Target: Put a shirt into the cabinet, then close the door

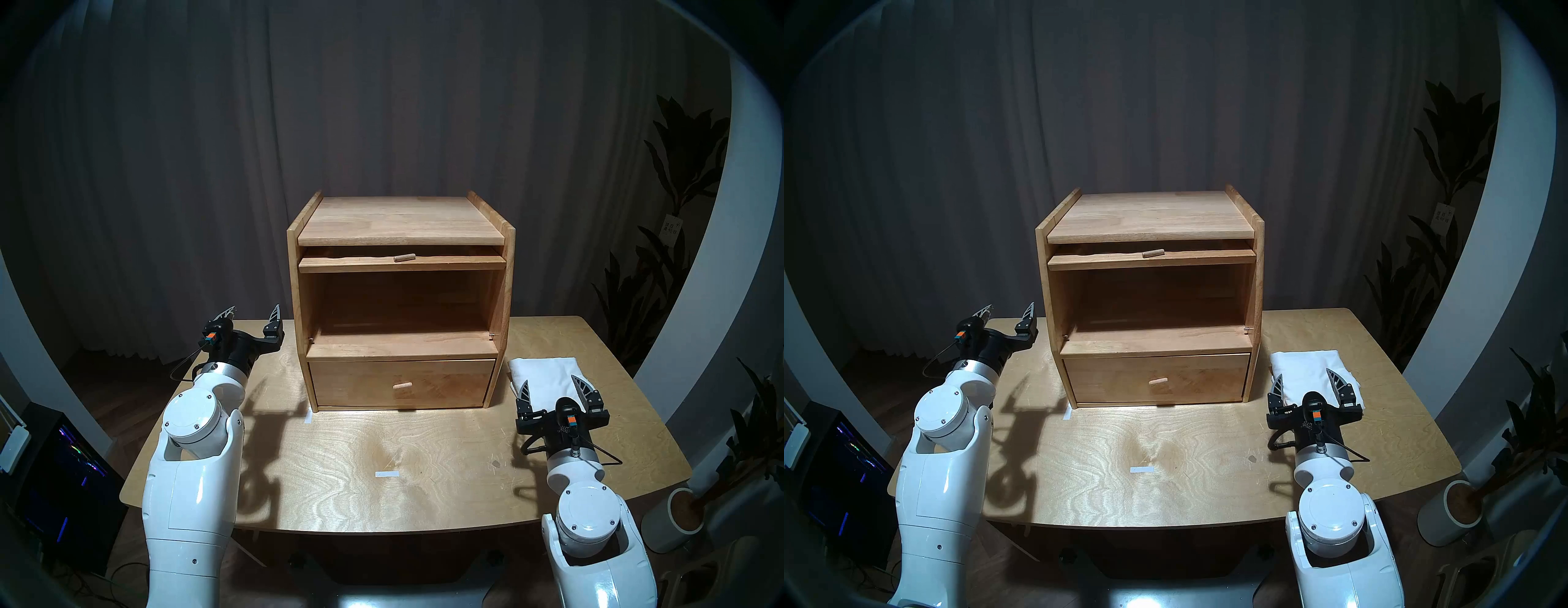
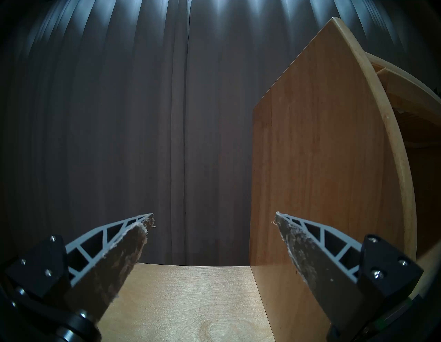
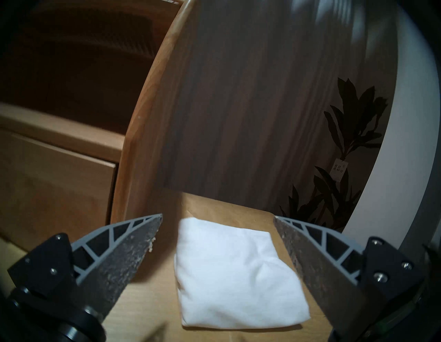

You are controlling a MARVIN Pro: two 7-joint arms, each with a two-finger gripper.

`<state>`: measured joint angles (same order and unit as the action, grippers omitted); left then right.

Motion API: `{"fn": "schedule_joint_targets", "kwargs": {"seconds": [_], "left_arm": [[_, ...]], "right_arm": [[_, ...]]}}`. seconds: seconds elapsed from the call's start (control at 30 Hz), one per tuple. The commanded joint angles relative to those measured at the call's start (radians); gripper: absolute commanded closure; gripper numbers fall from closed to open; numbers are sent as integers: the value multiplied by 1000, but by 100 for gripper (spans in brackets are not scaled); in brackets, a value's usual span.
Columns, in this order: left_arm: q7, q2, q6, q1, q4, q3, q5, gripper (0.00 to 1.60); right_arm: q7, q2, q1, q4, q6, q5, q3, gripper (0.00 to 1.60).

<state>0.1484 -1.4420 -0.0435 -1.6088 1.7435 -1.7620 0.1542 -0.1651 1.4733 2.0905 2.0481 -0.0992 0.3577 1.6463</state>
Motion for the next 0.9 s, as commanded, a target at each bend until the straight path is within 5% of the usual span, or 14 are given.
{"fn": "schedule_joint_targets", "kwargs": {"seconds": [0.0, 0.23, 0.53, 0.87], "left_arm": [[0, 1, 4, 12, 14, 0, 1, 0], [1, 2, 5, 13, 11, 0, 1, 0], [4, 3, 5, 13, 9, -1, 1, 0], [5, 3, 6, 14, 10, -1, 2, 0]], "right_arm": [[-2, -92, 106, 112, -85, 138, 62, 0], [45, -159, 179, 185, -163, 244, 103, 0], [253, -282, 274, 191, -259, 376, 167, 0], [475, -402, 182, 111, -258, 519, 247, 0]]}}
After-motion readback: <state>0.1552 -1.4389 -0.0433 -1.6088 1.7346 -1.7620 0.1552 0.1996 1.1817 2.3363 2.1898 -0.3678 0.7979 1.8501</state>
